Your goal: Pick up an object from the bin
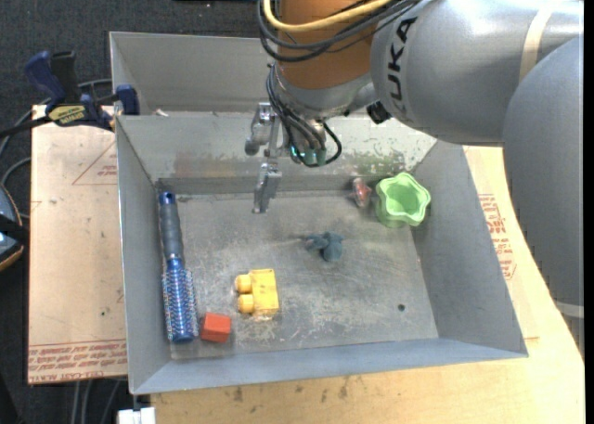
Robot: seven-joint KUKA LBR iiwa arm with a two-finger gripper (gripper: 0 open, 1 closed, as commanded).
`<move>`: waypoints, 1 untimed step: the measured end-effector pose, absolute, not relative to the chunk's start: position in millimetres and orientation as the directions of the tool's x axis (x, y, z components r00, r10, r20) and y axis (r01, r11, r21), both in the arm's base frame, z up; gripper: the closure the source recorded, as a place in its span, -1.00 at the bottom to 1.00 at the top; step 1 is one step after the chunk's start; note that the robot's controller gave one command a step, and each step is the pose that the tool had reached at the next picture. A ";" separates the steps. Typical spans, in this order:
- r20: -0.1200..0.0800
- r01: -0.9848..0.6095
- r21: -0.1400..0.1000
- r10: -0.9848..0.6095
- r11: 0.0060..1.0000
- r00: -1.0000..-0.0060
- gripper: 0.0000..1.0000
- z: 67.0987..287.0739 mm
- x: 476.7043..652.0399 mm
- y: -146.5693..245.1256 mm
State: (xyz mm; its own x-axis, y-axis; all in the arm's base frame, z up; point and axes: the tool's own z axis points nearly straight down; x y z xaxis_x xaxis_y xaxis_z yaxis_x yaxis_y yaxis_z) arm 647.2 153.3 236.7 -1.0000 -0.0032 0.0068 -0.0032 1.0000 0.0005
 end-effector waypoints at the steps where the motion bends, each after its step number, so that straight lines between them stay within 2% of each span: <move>1: -0.020 -0.379 0.001 -0.379 0.925 -0.925 -1.00 98.9 593.4 142.5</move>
Offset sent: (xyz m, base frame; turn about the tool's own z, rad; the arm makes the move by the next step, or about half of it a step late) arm -0.0672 -0.0159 -0.1667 -0.4096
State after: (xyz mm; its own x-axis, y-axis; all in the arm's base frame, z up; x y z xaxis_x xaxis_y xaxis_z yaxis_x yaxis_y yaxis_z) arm 593.4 142.5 98.9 -0.9252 -0.3791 -0.0198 -0.3792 0.9253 0.0009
